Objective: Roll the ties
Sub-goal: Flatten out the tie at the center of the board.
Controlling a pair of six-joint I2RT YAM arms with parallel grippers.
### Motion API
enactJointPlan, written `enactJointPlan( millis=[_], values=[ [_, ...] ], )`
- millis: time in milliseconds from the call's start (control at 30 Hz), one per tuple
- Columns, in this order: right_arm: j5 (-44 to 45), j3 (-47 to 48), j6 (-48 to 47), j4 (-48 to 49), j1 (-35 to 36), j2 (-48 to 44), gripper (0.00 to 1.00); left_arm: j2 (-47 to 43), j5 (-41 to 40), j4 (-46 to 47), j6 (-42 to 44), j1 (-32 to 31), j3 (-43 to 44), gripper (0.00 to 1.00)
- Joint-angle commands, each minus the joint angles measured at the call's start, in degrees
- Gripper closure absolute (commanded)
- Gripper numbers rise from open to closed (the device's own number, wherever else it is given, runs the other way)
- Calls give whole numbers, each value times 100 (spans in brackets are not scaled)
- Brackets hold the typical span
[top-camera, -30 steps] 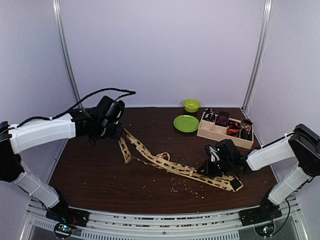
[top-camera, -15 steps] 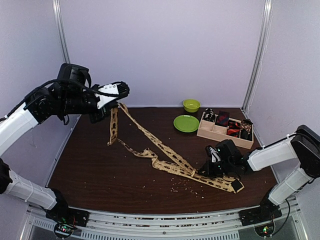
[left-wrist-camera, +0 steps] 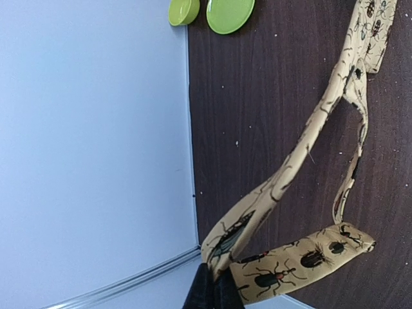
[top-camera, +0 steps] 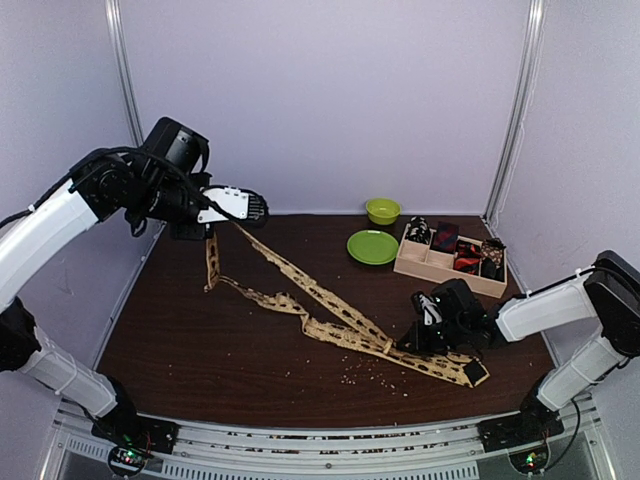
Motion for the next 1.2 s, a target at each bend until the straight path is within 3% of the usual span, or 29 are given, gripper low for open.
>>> enactJointPlan(
  millis=[0,233,333,433,467,500,533,600,667,833,933,1167],
  values=[
    [310,-176,-87,-1258,-38,155,100,-11,209,69,414,-214,291,100],
    [477,-167,-178,-1630,-38,-131,100,1077,1517,224,690,122,762,100],
    [536,-181,-200,-1749,-38,-249,100,1764,1440,564,759,355,1172,99],
    [544,-180,-201,-1766,-46,-286,100,2273,832,1825,290,682,1143,70],
    [537,-168,-209,-1764,-46,-273,100,2415,617,1953,67,763,1257,50],
    [529,-163,-205,-1764,-47,-260,100,2546,416,1996,-226,824,1389,23],
    [513,-164,-205,-1760,-47,-258,100,2634,320,1930,-581,888,1506,15],
    [505,-152,-206,-1765,-46,-281,100,2609,445,1575,-1320,1010,1515,12],
    [506,-143,-214,-1775,-47,-300,100,2272,744,1689,-2160,1143,952,13],
    [489,-117,-242,-1793,-45,-305,100,897,1421,3027,-4038,1330,-1512,14],
    [469,-116,-249,-1774,-44,-267,100,390,1433,3491,-5117,1437,-2670,15],
    [474,-120,-262,-1811,-45,-285,100,209,1908,4385,-6980,2172,-4191,17]
  ],
)
